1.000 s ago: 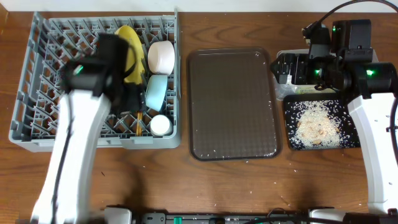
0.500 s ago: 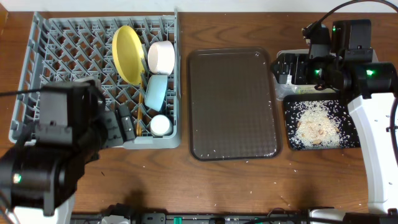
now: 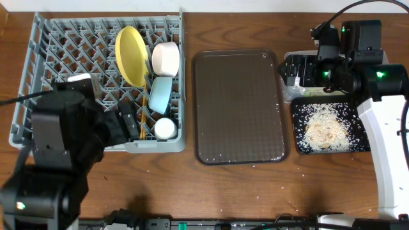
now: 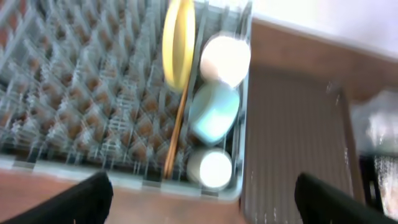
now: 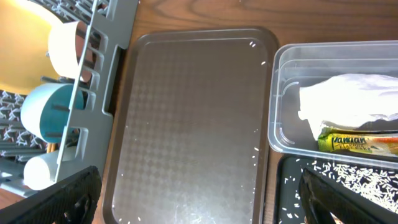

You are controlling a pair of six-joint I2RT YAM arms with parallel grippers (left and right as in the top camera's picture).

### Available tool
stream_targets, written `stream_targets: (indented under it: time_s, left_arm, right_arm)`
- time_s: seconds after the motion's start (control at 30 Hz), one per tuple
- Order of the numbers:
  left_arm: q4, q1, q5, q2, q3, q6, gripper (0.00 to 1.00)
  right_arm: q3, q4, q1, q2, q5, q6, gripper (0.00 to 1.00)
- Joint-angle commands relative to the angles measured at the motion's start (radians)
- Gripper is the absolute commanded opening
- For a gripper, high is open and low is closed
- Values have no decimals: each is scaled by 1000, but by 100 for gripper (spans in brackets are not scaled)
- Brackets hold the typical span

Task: Sort waste into correct bins and load items into the dishwasher

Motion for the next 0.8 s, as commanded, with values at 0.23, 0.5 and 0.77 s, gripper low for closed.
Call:
stream_targets:
  time_s: [0.23, 0.5, 0.77]
  left_arm:
    - [570, 99, 2, -302, -523, 163, 95]
    - [889, 197, 2, -576, -926, 164, 95]
    - [1116, 253, 3, -841, -1262, 164, 95]
  right_arm:
    - [1, -2, 3, 6, -8, 0, 99]
    - [1, -2, 3, 6, -8, 0, 99]
    - [1, -2, 3, 6, -8, 0, 99]
